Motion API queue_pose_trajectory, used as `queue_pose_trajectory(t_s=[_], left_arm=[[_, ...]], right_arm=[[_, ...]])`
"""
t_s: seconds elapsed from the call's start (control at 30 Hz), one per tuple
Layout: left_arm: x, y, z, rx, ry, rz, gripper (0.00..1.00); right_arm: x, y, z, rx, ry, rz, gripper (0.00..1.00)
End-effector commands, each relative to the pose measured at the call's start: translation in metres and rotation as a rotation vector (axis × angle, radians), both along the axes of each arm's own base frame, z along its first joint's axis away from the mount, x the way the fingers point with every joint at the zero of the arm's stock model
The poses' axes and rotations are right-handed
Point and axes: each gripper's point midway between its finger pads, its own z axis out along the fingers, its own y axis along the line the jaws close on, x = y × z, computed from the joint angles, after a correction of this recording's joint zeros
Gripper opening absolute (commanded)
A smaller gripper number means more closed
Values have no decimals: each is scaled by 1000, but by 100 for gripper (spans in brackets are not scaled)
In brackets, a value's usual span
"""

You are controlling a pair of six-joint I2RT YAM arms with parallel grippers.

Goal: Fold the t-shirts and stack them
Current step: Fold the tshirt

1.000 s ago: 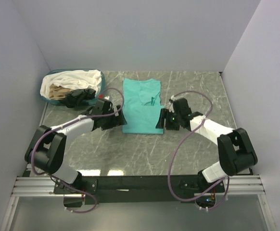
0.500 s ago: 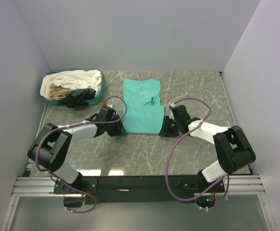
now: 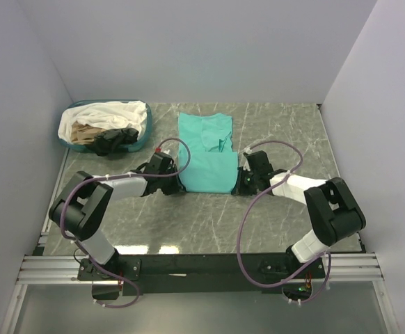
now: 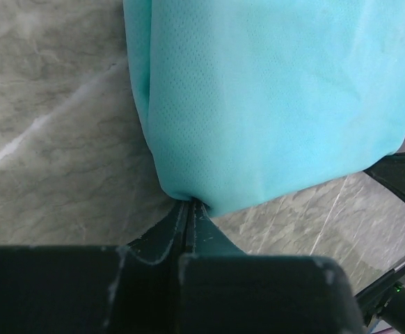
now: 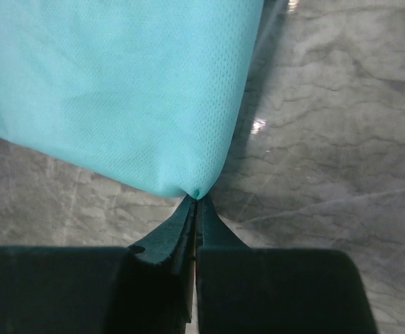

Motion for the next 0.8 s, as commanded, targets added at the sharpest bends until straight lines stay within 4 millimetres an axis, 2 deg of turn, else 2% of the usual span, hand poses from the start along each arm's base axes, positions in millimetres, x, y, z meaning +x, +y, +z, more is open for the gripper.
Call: queue_pose_trajectory(t_s=[0.0,0.13,0.17,0.2,0.3,0.37,0.43,0.5,0.53,0.6,0.77], left_arm=[[-3,-5,5,2,-38,-19,1],[-18,0,4,23,-33,-10,1],[-22,-1,4,15,-27,-13,1],[-26,-4,9,4,-35,-19,1],[-44,-2,4,6,-6,-20,1],[-53,-5,11,-13,-13,-21,1],[-75,-7,15,-3,4,-50,1],[-91,-15,27,-25,-8,-70,1],[-100,-13,26,-18,7,-75,1],[-113,-16,37,-55,4,-76,1],[-109,-14,62,-102,-54,-41,1]], right_arm=[[4,-5,13,-33,-61,8,0],[-14,-14,14,-80,-41,16,0],[-17,-14,19,-79,-53,13,0],[-26,-16,16,-89,-41,16,0],[-45,-24,15,-96,-19,-2,0],[-59,-31,17,-102,-2,-23,0],[-78,-32,17,-103,28,-19,0],[-93,-30,27,-68,15,-6,0],[-101,-29,36,-43,5,-3,0],[-105,-32,46,-30,-23,-10,0],[-95,-34,90,-2,-153,-17,0]])
